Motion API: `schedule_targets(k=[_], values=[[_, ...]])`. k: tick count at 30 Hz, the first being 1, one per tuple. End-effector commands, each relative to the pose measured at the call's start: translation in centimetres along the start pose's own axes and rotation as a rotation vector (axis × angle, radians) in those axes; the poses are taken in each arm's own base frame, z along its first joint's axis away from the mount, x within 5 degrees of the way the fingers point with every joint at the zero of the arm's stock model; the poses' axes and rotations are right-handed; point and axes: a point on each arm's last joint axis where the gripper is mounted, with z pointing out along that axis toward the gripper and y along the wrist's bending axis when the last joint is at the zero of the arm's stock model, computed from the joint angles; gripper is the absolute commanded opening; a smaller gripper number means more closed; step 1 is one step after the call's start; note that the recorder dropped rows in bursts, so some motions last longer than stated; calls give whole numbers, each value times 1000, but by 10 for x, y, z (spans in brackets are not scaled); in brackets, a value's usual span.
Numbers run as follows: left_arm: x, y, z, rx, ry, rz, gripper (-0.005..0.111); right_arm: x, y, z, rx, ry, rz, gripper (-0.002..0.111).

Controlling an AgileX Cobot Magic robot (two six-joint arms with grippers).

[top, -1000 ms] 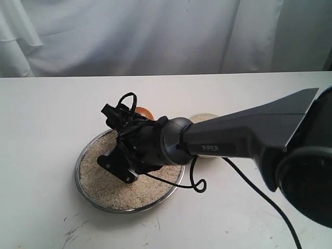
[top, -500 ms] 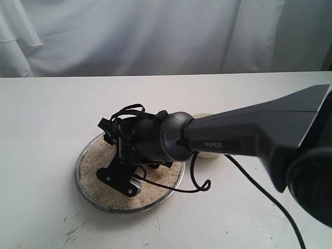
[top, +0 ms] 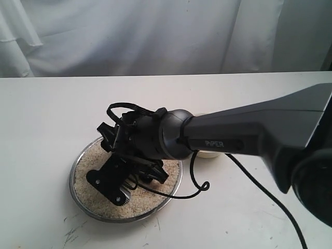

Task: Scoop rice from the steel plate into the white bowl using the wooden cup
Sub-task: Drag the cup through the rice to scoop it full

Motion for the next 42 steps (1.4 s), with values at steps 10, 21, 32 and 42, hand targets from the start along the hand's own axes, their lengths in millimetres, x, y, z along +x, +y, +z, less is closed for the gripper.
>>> schedule_targets(k=[10,21,32,42], values=[[0,0,0,3,-13,2,0,-4,16,12,-101,-65,155,0],[0,0,0,3,-13,2,0,-1,11,6,-191,-190,269,0],[0,0,0,3,-13,2,0,15,11,5,-242,-228,357,0],[0,0,0,3,-13,2,0,35,16,9,-275,-322,501,0]])
